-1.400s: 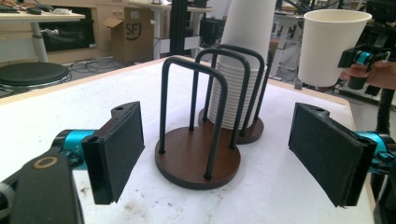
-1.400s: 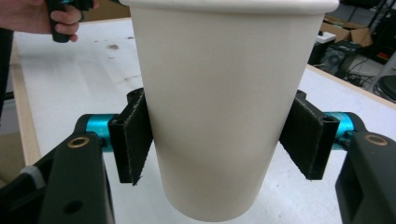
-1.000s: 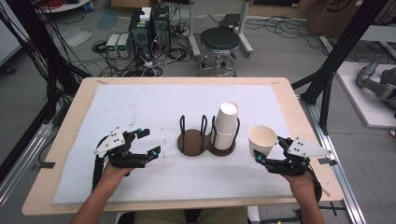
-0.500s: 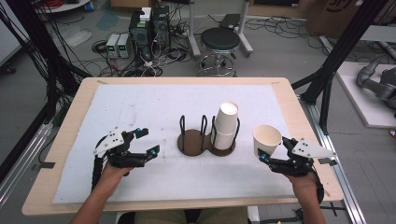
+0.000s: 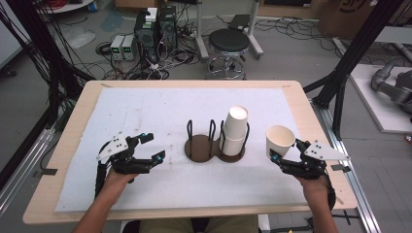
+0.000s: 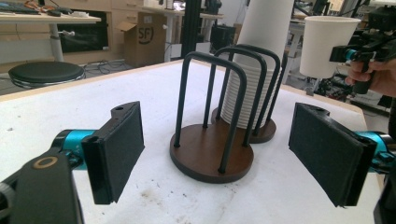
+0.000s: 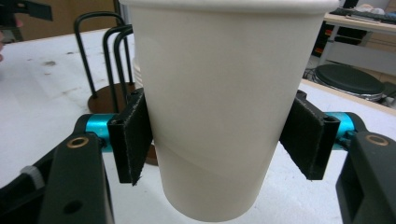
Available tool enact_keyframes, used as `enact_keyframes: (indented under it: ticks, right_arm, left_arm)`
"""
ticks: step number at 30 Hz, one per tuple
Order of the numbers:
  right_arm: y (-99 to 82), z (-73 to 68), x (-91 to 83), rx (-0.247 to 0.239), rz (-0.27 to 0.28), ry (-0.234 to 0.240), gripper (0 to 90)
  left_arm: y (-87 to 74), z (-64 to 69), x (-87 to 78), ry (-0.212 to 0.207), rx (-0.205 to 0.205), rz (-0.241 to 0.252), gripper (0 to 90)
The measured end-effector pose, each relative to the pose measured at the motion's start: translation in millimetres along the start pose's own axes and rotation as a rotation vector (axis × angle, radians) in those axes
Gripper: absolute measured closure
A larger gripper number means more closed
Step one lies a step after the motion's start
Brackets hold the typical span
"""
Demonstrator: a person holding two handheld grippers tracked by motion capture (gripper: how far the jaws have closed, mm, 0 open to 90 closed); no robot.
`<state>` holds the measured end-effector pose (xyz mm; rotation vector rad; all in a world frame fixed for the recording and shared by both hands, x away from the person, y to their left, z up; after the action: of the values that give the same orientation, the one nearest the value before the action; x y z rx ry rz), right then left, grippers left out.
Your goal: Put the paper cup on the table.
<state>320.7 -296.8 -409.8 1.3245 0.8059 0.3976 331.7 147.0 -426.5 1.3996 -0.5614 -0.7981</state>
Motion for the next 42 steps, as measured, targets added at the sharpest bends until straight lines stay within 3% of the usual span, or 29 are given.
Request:
enact_keyframes:
  ticks: [14, 20, 25, 32, 38, 42]
  right_arm:
    - [-2.5, 29.7, 41.2, 0.036, -0.034, -0.088, 31.6]
    - [-10.9, 42.8, 54.3, 0.089, -0.055, -0.128, 31.6]
    - [-24.2, 50.7, 66.1, 0.125, -0.115, -0.154, 31.6]
    - [-38.9, 54.0, 76.6, 0.174, -0.172, -0.148, 31.5]
    - [-46.6, 54.8, 79.3, 0.181, -0.236, -0.138, 31.2]
    - [-47.3, 55.1, 77.8, 0.188, -0.245, -0.134, 31.2]
  left_arm:
    - [0.0, -1.3, 0.8, 0.006, -0.003, -0.003, 17.9]
    - [-1.4, -0.6, 2.3, 0.000, -0.002, -0.011, 17.9]
    - [-2.5, 0.4, 3.4, -0.003, 0.004, -0.016, 17.9]
    - [-4.2, 0.0, 3.8, -0.004, 0.001, -0.025, 17.9]
    - [-5.7, 1.0, 5.1, -0.007, 0.002, -0.031, 17.9]
    - [-5.7, 0.8, 4.7, -0.007, 0.000, -0.033, 17.9]
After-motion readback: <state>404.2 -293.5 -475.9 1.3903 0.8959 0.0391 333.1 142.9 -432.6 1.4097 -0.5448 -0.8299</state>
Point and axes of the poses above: each handheld gripper's, and its own axes: x roughly forward along the jaws, y roughly out of its top, z roughly to its right, the point moved 6 cm from there along x, roughly forward along the jaws, and after that the axes turned 4 degrees about y, right-handed, at the moved point
